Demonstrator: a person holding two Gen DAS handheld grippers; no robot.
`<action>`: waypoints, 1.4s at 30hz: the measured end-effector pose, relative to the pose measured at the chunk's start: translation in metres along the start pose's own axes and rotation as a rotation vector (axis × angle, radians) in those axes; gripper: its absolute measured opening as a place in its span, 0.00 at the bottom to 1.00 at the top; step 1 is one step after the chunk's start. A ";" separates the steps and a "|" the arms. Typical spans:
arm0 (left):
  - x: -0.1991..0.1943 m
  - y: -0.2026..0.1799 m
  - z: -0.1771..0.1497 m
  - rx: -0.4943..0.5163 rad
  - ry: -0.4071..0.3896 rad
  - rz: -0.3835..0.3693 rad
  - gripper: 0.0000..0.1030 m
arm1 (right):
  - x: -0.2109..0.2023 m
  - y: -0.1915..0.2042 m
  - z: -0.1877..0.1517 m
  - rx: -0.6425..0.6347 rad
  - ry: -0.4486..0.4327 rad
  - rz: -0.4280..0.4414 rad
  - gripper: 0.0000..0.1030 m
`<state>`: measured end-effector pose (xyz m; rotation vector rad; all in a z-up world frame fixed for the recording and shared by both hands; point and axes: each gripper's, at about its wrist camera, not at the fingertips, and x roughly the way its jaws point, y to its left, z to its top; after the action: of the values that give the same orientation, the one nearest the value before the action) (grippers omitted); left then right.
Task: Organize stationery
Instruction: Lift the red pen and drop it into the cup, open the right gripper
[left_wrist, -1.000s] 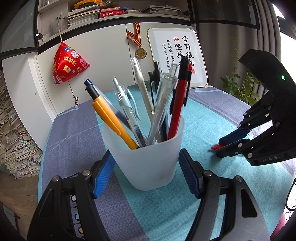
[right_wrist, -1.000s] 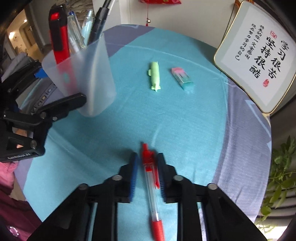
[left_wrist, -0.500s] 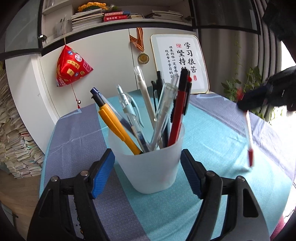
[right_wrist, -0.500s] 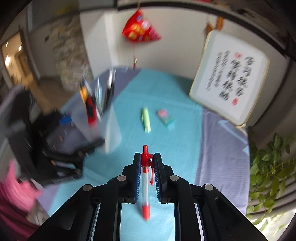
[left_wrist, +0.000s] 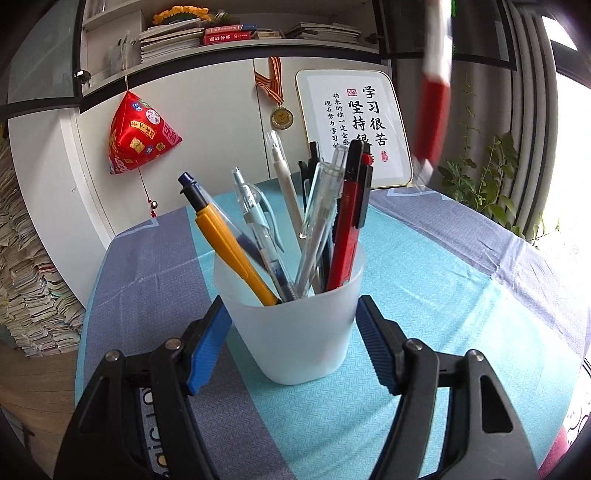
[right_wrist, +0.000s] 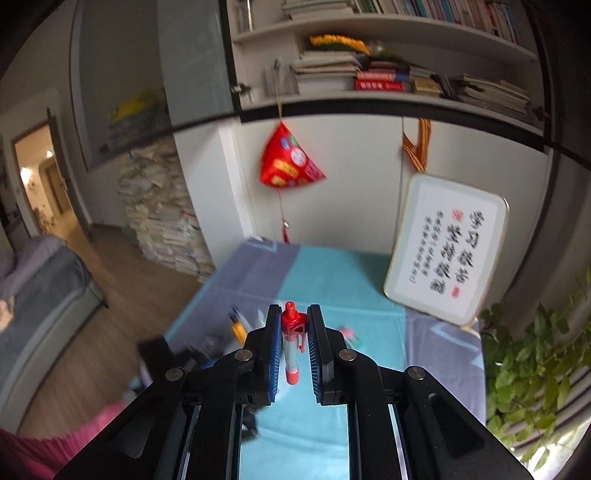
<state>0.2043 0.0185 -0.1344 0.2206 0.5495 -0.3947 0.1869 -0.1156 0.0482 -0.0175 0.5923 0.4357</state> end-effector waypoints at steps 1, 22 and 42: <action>0.000 0.000 0.000 0.000 0.000 0.000 0.66 | 0.000 0.003 0.004 -0.003 -0.005 0.014 0.14; 0.000 -0.001 -0.001 -0.004 0.001 -0.003 0.66 | 0.081 0.028 -0.017 -0.069 0.159 0.098 0.14; 0.001 -0.001 -0.003 -0.001 0.005 -0.002 0.67 | 0.086 0.032 -0.029 -0.096 0.194 0.071 0.14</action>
<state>0.2034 0.0186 -0.1378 0.2202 0.5551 -0.3961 0.2226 -0.0565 -0.0194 -0.1314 0.7642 0.5353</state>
